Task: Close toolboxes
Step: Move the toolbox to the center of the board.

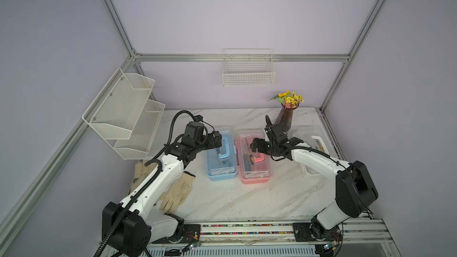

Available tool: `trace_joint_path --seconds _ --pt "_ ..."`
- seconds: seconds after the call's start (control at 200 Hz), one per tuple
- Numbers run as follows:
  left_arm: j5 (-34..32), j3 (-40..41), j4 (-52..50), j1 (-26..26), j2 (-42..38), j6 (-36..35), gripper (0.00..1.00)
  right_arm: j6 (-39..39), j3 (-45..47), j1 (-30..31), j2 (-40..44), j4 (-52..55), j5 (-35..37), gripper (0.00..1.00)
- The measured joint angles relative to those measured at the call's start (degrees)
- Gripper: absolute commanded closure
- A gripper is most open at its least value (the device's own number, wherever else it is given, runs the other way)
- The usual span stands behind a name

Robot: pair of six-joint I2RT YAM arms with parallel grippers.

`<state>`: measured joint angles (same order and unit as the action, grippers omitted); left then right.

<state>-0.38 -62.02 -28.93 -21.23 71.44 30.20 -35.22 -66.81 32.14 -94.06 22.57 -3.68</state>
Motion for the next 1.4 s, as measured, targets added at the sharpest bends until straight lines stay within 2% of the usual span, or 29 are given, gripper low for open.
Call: trace_joint_path --seconds 0.105,0.205,0.27,0.38,0.455,0.555,0.675,0.76,0.865,0.99,1.2,1.4 --pt "0.13 0.22 -0.61 0.5 -0.22 -0.07 0.0 -0.79 -4.15 2.1 -2.19 1.7 0.46 0.03" --pt "0.2 0.22 -1.14 1.16 -0.46 -0.5 0.0 1.95 -5.84 -2.84 0.85 6.71 2.82 0.03" --pt "0.46 0.22 -1.38 1.64 -0.59 -0.92 0.0 5.51 -6.69 -11.1 4.37 10.21 5.18 0.03" --pt "1.55 0.22 -1.55 2.12 -0.59 -1.14 0.0 12.74 -7.89 -29.24 9.53 13.33 9.38 0.03" --pt "2.62 0.22 -1.55 2.25 -0.48 -1.33 0.0 17.14 -8.22 -40.7 11.13 14.49 9.79 0.03" --pt "4.07 0.22 -1.57 2.38 0.42 -1.36 0.0 21.14 -8.28 -49.77 10.36 15.72 8.48 0.03" --pt "5.16 0.22 -1.66 2.47 1.42 -1.55 0.0 23.93 -8.13 -55.56 6.29 15.78 3.85 0.03" --pt "5.31 0.22 -1.99 2.47 1.38 -2.08 0.0 25.11 -7.04 -57.29 3.28 15.56 -0.76 0.1" --pt "5.29 0.22 -2.47 2.58 1.33 -2.38 0.0 25.97 -4.0 -57.42 1.64 15.54 -8.59 0.12" --pt "5.09 0.22 -3.3 2.99 0.72 -2.36 0.0 25.59 -2.23 -57.05 1.86 15.32 -13.44 0.13" --pt "4.24 0.22 -3.96 3.23 -1.68 -2.34 0.0 19.87 4.92 -53.7 9.07 12.02 -14.27 0.08" --pt "3.69 0.22 -5.51 3.23 -1.95 -2.32 0.0 10.8 12.0 -42.45 16.87 9.66 -11.91 0.07"
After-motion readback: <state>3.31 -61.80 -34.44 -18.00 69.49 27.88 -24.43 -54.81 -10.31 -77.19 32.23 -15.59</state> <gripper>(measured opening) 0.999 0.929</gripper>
